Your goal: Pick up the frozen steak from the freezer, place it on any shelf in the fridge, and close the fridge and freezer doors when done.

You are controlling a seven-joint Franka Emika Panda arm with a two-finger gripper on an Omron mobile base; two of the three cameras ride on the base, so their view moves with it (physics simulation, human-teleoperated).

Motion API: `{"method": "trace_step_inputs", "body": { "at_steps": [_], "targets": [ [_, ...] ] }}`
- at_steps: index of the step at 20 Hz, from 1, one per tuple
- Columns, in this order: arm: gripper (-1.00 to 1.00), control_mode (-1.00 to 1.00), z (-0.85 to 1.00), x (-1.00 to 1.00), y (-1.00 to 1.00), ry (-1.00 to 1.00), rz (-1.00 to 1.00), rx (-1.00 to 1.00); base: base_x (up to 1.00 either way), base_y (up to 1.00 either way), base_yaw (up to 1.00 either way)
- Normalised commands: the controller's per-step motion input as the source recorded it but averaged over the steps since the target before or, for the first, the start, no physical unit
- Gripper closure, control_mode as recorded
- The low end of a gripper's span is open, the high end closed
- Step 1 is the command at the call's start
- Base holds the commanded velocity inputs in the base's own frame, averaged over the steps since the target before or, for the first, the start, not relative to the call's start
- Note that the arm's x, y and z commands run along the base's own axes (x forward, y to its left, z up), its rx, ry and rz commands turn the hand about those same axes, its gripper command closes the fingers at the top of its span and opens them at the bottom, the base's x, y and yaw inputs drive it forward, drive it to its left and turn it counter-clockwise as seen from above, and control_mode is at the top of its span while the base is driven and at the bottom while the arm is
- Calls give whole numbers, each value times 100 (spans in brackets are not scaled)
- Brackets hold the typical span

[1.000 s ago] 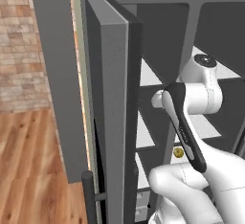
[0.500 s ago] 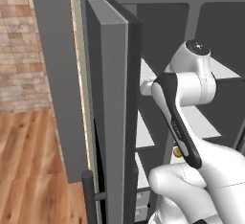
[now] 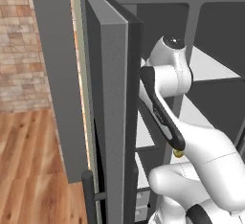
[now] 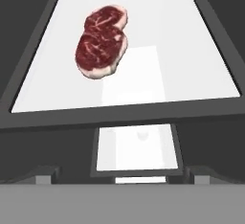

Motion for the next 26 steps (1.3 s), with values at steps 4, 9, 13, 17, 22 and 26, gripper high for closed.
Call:
{"method": "trace_step_inputs", "body": {
  "at_steps": [4,9,13,17,22,26],
  "targets": [
    [-100,-100,3,72,20,0,0,-3,0,0,0],
    [-100,-100,0,74,11,2,0,-2,0,0,0],
    [-100,-100,-4,65,9,1,0,0,0,0,0],
    [-100,-100,-25,56,7,3,0,0,0,0,0],
    [-100,-100,-47,22,4,5,0,0,0,0,0],
    [100,-100,-59,0,0,2,0,0,0,0,0]
  ]
}}
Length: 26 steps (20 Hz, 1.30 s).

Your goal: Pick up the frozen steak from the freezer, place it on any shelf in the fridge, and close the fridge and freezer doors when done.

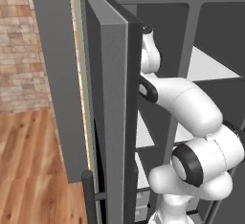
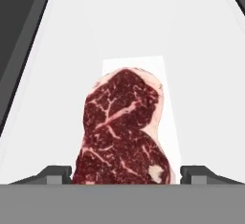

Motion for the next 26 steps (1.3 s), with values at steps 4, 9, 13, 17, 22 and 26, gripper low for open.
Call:
{"method": "trace_step_inputs", "body": {
  "at_steps": [4,9,13,17,22,26],
  "targets": [
    [100,-100,-58,0,0,-2,0,0,0,0,0],
    [100,-100,-34,-21,-17,-6,0,9,0,0,0],
    [100,-100,0,-60,-4,-17,0,8,0,0,0],
    [100,-100,16,-95,0,-20,0,5,0,0,0],
    [100,-100,48,-100,-2,-16,0,0,0,0,0],
    [100,-100,57,-100,-11,-2,0,0,0,0,0]
  ]
}}
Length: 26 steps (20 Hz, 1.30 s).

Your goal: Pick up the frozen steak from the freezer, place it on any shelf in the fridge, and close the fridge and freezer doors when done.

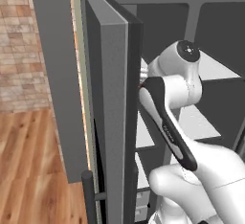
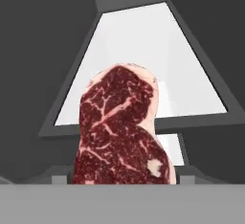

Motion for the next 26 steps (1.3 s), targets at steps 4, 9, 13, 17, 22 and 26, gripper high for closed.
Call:
{"method": "trace_step_inputs", "body": {
  "at_steps": [4,9,13,17,22,26],
  "targets": [
    [100,-100,22,-100,-14,0,0,0,0,0,0],
    [100,-100,0,-100,-16,0,-3,0,0,0,0],
    [100,-100,5,-100,-90,-6,-2,-1,0,0,0],
    [100,-100,24,-100,-100,-10,-1,-4,0,0,0],
    [100,-100,34,-12,-100,-13,-10,-11,0,0,0],
    [100,-100,29,94,-97,-8,-13,-14,0,0,0]
  ]
}}
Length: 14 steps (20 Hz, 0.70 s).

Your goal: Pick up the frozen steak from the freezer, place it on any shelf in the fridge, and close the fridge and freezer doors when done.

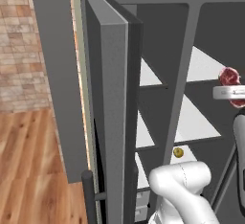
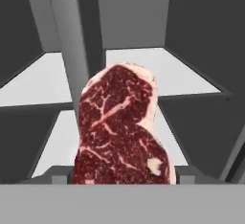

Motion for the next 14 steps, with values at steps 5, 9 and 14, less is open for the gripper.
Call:
{"method": "trace_step_inputs", "body": {
  "at_steps": [5,9,14],
  "targets": [
    [100,-100,-5,100,-81,1,-4,-5,0,0,0],
    [100,-100,-12,100,-53,10,0,0,0,0,0],
    [100,-100,0,100,-52,14,-1,0,0,0,0]
  ]
}}
